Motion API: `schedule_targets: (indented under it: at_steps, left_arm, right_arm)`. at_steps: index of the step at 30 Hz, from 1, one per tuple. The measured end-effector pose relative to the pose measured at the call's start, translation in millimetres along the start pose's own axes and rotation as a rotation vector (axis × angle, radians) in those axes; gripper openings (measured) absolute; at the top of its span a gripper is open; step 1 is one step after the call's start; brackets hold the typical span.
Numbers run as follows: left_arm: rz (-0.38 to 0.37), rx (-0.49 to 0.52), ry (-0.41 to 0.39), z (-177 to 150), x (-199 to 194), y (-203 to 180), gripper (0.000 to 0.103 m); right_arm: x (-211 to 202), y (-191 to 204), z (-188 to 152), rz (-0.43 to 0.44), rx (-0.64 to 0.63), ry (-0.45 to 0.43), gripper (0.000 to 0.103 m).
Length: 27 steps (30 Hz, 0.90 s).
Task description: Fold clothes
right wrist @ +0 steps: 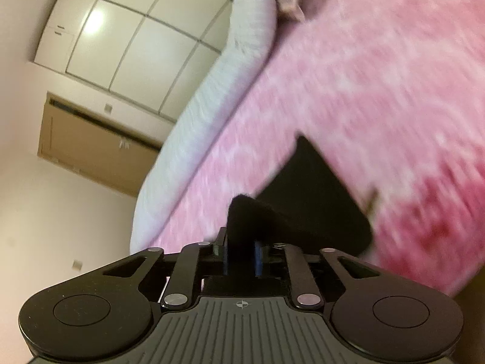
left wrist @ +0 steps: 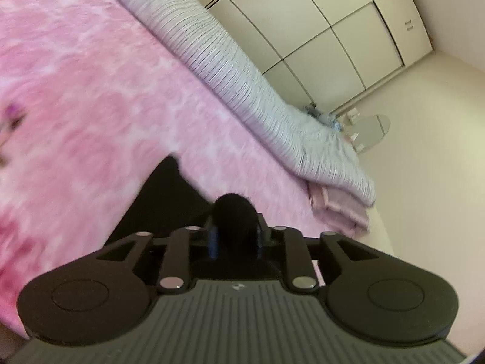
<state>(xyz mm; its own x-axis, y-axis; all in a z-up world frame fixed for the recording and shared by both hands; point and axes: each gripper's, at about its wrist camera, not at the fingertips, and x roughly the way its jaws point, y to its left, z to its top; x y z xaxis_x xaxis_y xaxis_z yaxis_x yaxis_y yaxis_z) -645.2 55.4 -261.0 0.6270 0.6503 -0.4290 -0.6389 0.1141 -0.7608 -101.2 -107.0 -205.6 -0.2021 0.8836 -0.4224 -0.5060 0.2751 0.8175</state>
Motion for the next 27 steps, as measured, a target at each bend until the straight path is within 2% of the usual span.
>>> schedule_targets:
  at_steps: [4, 5, 6, 7, 11, 15, 21, 27]
  left_arm:
    - [0.044, 0.079, -0.057, 19.0, 25.0, -0.1, 0.033]
    - [0.055, 0.1, -0.071, 23.1, 30.6, -0.1, 0.04]
    - [0.067, 0.122, -0.086, 27.2, 36.1, -0.1, 0.044]
    - [0.079, 0.144, -0.1, 31.3, 41.7, -0.1, 0.044]
    - [0.206, 0.181, -0.034, 15.6, 59.7, 33.9, 0.044]
    - [0.218, 0.237, 0.022, 15.0, 93.0, 40.6, 0.044]
    - [0.228, 0.325, 0.103, 15.7, 144.1, 47.8, 0.045]
    - [0.239, 0.408, 0.181, 15.1, 193.7, 55.8, 0.045]
  right_arm:
    - [42.9, 15.9, 26.7, -0.057, -0.075, -0.132, 0.053]
    - [49.1, 17.5, 30.3, -0.069, -0.11, -0.15, 0.058]
    - [53.4, 17.9, 32.7, -0.08, -0.152, -0.161, 0.06]
    - [57.8, 18.4, 35.0, -0.091, -0.193, -0.172, 0.063]
    - [84.1, -5.1, 38.3, -0.222, -0.305, -0.102, 0.064]
    - [119.1, -43.6, 42.1, -0.341, -0.329, 0.009, 0.064]
    - [157.6, -81.6, 58.7, -0.351, -0.244, 0.098, 0.064]
    - [182.3, -90.8, 72.7, -0.304, -0.199, 0.16, 0.062]
